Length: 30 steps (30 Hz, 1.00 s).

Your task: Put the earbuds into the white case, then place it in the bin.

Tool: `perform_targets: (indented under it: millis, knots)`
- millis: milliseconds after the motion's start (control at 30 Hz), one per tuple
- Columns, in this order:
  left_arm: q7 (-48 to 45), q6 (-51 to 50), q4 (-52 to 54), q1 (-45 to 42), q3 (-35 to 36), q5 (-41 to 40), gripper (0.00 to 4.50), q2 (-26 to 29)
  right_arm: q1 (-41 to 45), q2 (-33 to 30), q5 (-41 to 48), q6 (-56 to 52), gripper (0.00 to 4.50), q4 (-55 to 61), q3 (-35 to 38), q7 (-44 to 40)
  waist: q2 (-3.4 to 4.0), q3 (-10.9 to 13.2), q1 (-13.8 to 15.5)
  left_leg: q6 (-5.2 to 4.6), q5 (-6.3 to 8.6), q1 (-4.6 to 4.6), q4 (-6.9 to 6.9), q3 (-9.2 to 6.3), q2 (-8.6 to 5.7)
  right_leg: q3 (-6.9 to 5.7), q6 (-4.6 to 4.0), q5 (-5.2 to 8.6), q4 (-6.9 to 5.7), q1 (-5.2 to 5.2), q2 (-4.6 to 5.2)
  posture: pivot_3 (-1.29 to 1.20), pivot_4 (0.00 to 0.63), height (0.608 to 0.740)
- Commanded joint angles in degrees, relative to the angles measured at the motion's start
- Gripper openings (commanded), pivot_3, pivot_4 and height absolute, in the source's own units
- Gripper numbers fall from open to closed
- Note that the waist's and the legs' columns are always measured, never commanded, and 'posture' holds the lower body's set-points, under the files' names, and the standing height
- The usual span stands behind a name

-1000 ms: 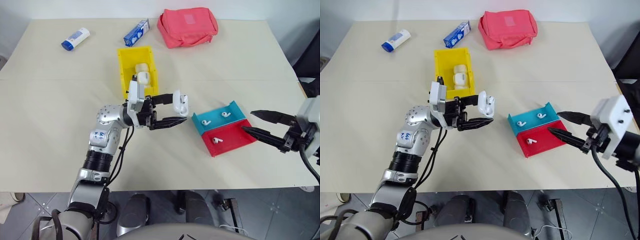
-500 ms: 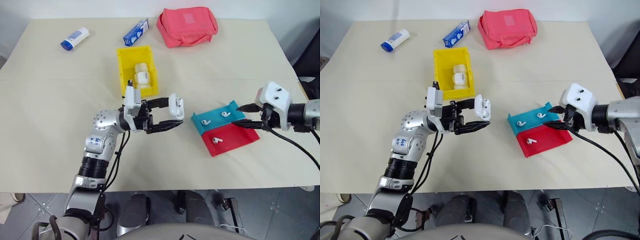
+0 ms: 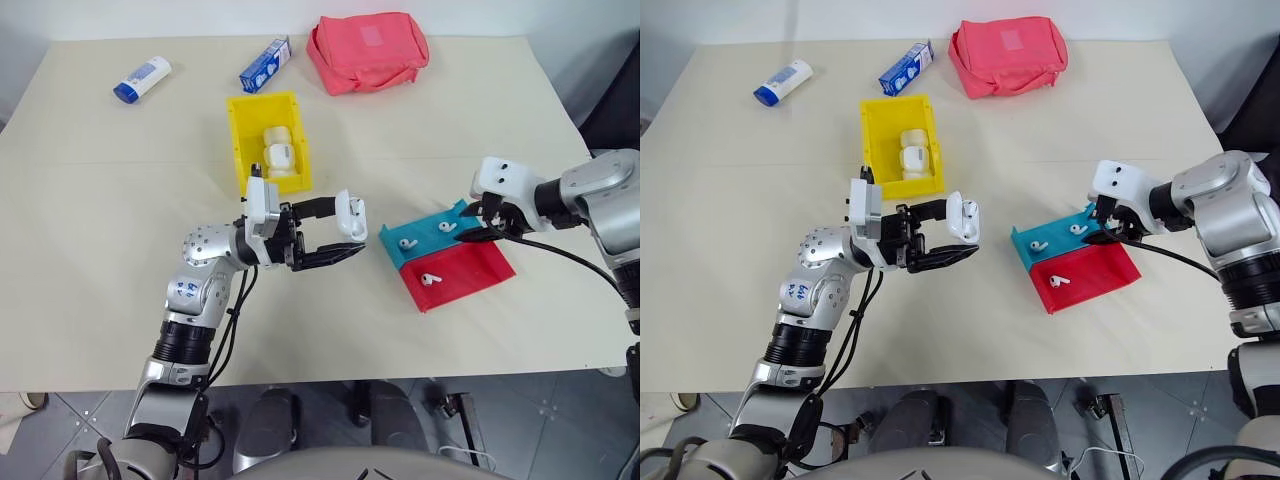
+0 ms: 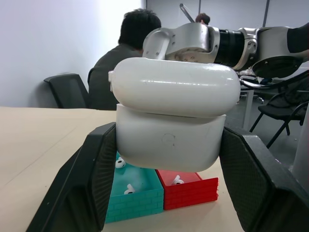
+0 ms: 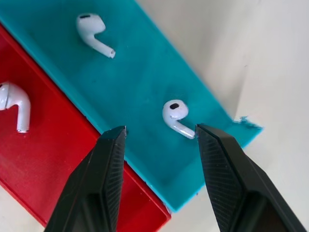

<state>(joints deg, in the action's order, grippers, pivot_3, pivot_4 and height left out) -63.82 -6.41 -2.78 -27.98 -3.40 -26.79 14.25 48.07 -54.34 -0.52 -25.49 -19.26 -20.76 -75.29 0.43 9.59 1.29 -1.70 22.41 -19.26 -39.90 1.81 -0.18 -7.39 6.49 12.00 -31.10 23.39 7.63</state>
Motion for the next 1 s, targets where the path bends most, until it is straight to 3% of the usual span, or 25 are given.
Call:
perform_targets:
  millis: [33, 467, 833, 967, 1000]
  knots:
    - [0.40, 0.35, 2.51, 0.44, -0.16, -1.00, 2.80, -0.11, 1.83, 0.52, -1.77, 0.82, 2.38, -1.16, 0.40, -0.84, 0.00, 0.00, 0.02, 0.00, 0.00, 0.00, 0.00, 0.00, 0.00, -0.01, 0.00, 0.00, 0.00, 0.00, 0.00, 0.00, 0.150, 0.740]
    - [1.08, 0.16, 4.10, 1.61, -0.28, -1.12, 2.80, -0.08, 5.47, 4.82, -7.05, 5.52, 2.38, -7.44, -1.28, -1.76, 0.03, -0.01, -0.07, 0.04, -0.02, 0.01, 0.00, 0.03, -0.01, 0.02, 0.01, 0.00, -0.02, 0.00, -0.01, 0.00, 0.150, 0.740]
    - [1.83, -0.01, 5.40, 2.64, -0.31, -1.22, 2.80, -0.01, 7.02, 7.02, -10.50, 1.56, 2.38, -5.09, -3.31, -4.39, 0.08, -0.02, -0.15, 0.06, -0.03, 0.01, 0.00, 0.03, 0.01, 0.02, 0.01, 0.00, -0.04, 0.01, -0.04, 0.00, 0.150, 0.740]
    - [2.05, 0.04, 5.50, 2.64, -0.35, -1.23, 2.80, 0.00, 7.87, 7.89, -11.86, 2.74, 1.48, -6.96, -3.76, -4.01, 0.08, -0.02, -0.15, 0.06, -0.02, 0.02, 0.00, 0.03, 0.00, 0.03, 0.01, 0.00, -0.04, 0.00, -0.03, 0.00, 0.150, 0.740]
    - [2.13, 0.03, 5.56, 2.66, -0.36, -1.23, 2.80, -0.01, 8.00, 8.04, -12.15, 2.86, 1.48, -7.23, -3.76, -3.83, 0.08, -0.02, -0.16, 0.06, -0.02, 0.02, 0.00, 0.03, 0.00, 0.03, 0.01, 0.00, -0.04, 0.01, -0.03, 0.00, 0.150, 0.740]
